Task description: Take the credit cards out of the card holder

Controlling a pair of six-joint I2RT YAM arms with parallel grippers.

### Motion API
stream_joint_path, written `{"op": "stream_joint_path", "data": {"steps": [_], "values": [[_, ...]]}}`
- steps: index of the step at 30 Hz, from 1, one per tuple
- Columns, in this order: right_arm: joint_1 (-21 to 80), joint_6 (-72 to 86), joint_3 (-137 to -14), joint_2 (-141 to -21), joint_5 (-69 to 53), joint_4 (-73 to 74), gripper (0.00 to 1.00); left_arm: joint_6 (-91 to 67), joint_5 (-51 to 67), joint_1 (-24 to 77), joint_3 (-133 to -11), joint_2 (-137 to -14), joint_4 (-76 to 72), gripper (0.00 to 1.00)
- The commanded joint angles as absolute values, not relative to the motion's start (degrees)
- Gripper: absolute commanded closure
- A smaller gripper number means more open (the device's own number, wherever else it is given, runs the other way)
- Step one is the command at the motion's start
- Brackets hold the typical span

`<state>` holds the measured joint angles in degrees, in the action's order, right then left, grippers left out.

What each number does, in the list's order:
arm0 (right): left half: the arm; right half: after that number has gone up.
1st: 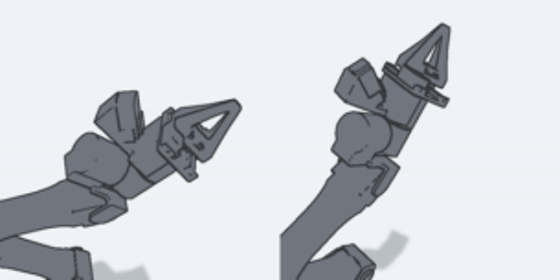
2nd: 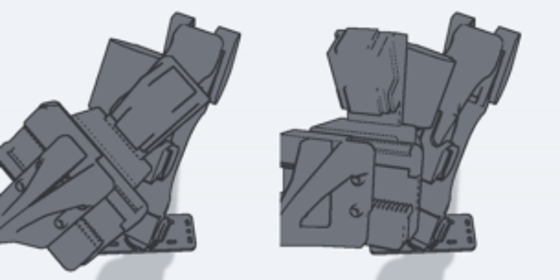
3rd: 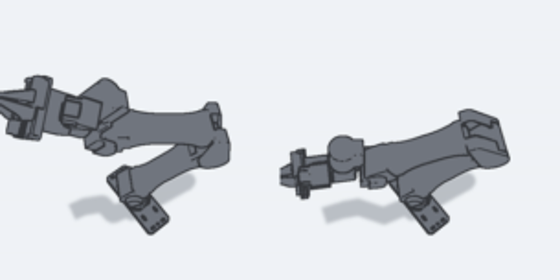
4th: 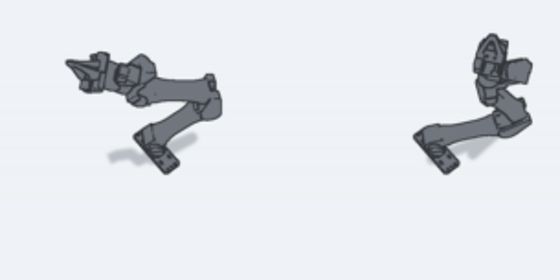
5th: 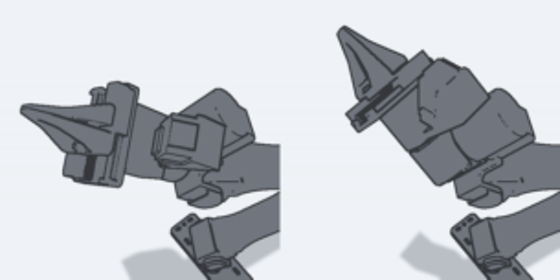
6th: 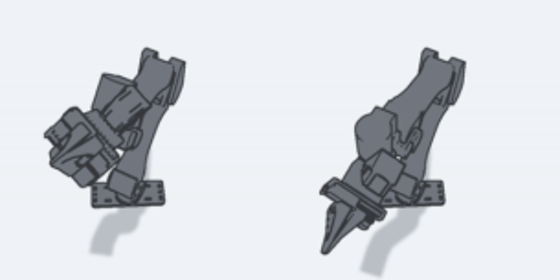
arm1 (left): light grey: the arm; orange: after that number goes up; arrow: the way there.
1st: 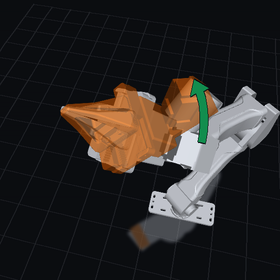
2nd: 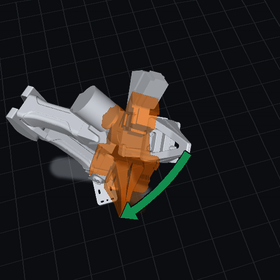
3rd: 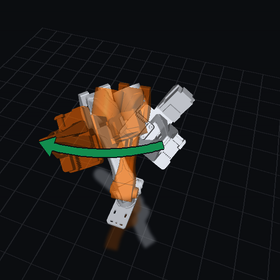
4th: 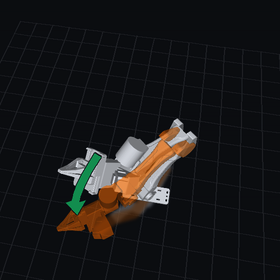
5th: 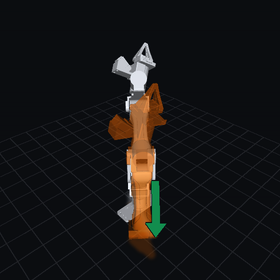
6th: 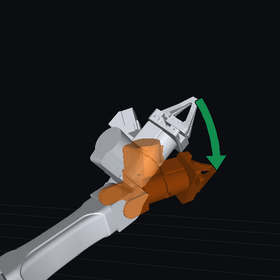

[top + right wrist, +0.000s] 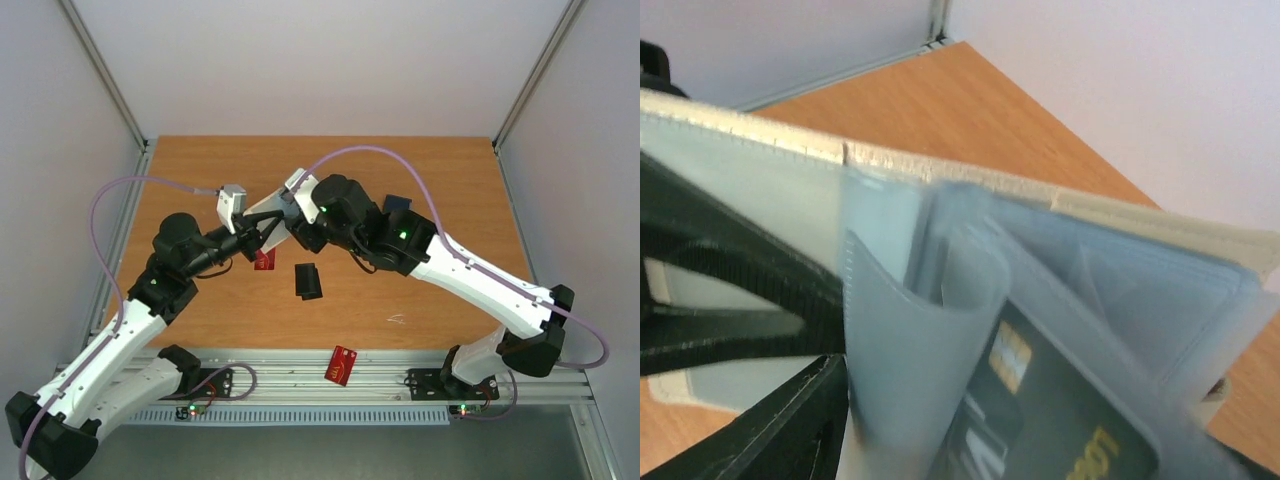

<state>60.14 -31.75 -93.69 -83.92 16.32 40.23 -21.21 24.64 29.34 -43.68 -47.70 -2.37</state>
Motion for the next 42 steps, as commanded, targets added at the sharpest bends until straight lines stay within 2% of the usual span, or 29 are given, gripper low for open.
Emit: {"op": "stream_joint_path", "data": {"steps": [1, 3, 7, 9, 18, 20, 23, 29, 34, 42], "values": [[59.16, -32.39, -91.0, -79.13, 8.34, 38.32, 0.36, -21.53, 25.49, 29.62, -43.17, -46.41, -6.93, 1.0], [57.91, -32.48, -90.24, -77.57, 3.07, 38.66, 0.35, -21.57, 25.53, 29.53, -43.08, -46.26, -6.94, 1.0], [52.94, -32.37, -89.11, -74.81, -13.8, 40.08, 0.25, -21.62, 25.57, 29.53, -42.94, -45.98, -7.1, 1.0], [51.22, -32.5, -88.28, -73.63, -18.4, 40.04, 0.24, -21.62, 25.66, 29.44, -42.9, -45.9, -7.19, 1.0], [48.15, -32.5, -88.76, -74.95, -17.06, 41.21, 0.33, -21.62, 26.25, 29.36, -43.04, -45.63, -7.45, 1.0], [45.91, -31.58, -88.61, -74.31, -17.01, 41.22, 0.26, -21.5, 26.93, 29.28, -42.98, -45.45, -7.48, 1.0], [41.52, -30.74, -88.85, -73.49, -22.0, 42.28, 0.02, -20.99, 28.57, 29.23, -42.89, -45.22, -7.89, 1.0], [39.55, -38.38, -95.74, -80.88, -36.76, 55.66, 0.02, -20.13, 32.37, 29.18, -42.98, -45.38, -9.25, 1.0], [37.65, -40.35, -96.06, -81.04, -39.37, 53.8, 0.01, -18.78, 38.31, 29.09, -42.8, -44.6, -10.53, 1.0], [35.1, -40.06, -95.95, -84.18, -46.19, 53.59, 0.02, -23.58, 38.33, 27.91, -41.93, -44.78, -13.62, 1.0]]}}
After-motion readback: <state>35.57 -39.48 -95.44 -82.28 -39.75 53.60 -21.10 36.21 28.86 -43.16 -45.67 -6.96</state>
